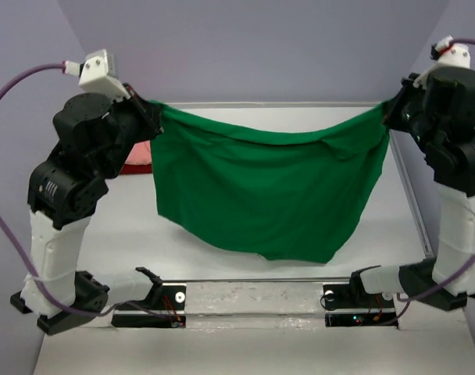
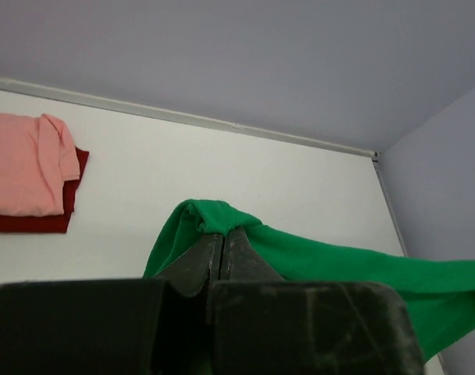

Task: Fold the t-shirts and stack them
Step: Flatten the tshirt out

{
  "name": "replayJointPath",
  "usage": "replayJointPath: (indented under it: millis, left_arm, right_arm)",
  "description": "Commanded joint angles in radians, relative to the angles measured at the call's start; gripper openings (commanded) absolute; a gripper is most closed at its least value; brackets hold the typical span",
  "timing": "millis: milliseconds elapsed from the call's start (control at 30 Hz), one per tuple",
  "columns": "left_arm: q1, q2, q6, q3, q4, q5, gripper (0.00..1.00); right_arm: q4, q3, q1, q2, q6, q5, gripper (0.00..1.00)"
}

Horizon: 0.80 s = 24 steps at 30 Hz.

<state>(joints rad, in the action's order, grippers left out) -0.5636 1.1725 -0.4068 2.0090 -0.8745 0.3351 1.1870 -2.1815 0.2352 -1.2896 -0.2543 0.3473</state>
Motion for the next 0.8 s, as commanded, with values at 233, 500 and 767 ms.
replayJointPath:
  millis: [233, 500, 767]
  left_arm:
    - [-0.375, 0.155, 0.031, 0.335, -0.02, 0.358, 0.0]
    - [-0.489, 0.062, -0.087, 0.195, -0.133, 0.492, 0.0]
    - [-0.499, 0.065, -0.133, 0.232, -0.256, 0.593, 0.0]
  right_arm:
    - [-0.015, -0.236, 0.191, -0.102, 0.04, 0.186, 0.0]
    - [0.008, -0.04, 0.191, 0.096, 0.036, 0.255, 0.0]
    - [0.031, 0.149, 0.204, 0.216, 0.036, 0.377, 0.0]
